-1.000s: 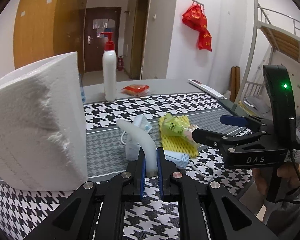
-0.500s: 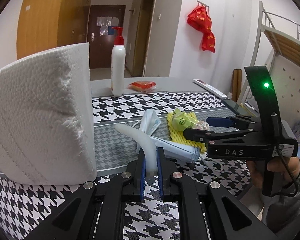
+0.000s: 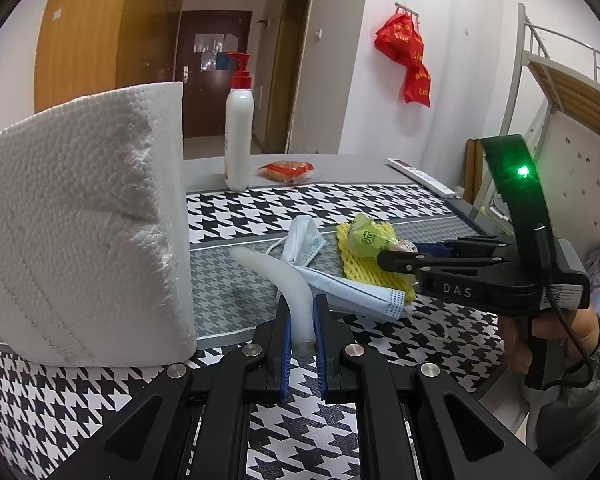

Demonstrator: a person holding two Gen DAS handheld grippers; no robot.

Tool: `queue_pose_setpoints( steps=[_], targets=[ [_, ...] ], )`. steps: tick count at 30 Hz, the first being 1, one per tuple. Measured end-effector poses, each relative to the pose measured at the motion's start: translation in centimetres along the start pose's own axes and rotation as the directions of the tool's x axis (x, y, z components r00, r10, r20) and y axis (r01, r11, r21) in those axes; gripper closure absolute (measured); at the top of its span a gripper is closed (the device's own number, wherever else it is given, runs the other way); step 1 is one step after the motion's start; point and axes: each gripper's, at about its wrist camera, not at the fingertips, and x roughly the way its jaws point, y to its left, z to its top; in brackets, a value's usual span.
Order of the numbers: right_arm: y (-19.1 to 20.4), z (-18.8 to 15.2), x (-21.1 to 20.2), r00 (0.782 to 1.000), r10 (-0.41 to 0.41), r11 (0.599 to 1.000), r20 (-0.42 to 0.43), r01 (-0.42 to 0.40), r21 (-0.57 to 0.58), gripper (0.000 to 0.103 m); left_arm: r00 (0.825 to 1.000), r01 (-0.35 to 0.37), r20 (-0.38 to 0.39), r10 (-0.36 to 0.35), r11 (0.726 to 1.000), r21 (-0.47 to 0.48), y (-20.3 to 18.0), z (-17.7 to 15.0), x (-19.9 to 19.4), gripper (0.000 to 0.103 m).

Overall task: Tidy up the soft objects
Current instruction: 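Lift the white tube with the left tool while the right tool grasps the green snack packet, then lift the snack packet with the right tool while the left tool carries the tube toward the foam box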

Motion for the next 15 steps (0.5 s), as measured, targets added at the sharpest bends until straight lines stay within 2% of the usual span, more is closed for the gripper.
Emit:
queue_pose_setpoints(
  steps=[15],
  targets=[
    [0.6,-1.0,-4.8,0.996,-0.003,1.000,0.086,0.002,0.006,0.077,0.999,-0.013,0.049,0.011,0.999,0.046,-1.0,0.1,-2.3,0.092]
  ],
)
